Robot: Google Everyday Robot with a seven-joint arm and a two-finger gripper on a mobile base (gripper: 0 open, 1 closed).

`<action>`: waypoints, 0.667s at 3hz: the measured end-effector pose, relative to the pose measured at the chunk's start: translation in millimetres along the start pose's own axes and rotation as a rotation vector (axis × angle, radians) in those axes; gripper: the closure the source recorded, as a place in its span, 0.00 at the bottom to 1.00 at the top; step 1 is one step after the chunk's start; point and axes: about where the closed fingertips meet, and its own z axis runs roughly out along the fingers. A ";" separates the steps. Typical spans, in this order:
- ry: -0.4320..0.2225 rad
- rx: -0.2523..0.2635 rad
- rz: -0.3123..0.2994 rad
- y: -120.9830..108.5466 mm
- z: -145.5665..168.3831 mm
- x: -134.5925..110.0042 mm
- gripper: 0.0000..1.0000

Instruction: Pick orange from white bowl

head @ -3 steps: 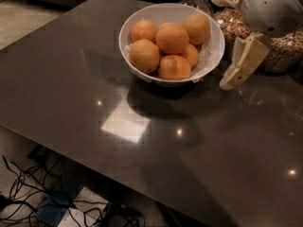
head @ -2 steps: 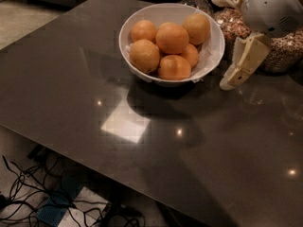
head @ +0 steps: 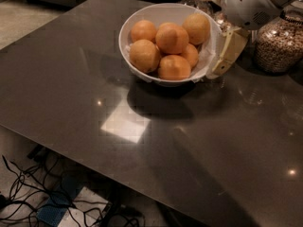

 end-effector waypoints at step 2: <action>-0.010 0.002 0.024 -2.9 5.6 5.1 0.00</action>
Offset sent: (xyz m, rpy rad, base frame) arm 0.0150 -0.0069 -0.0127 0.0425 0.0290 -0.0383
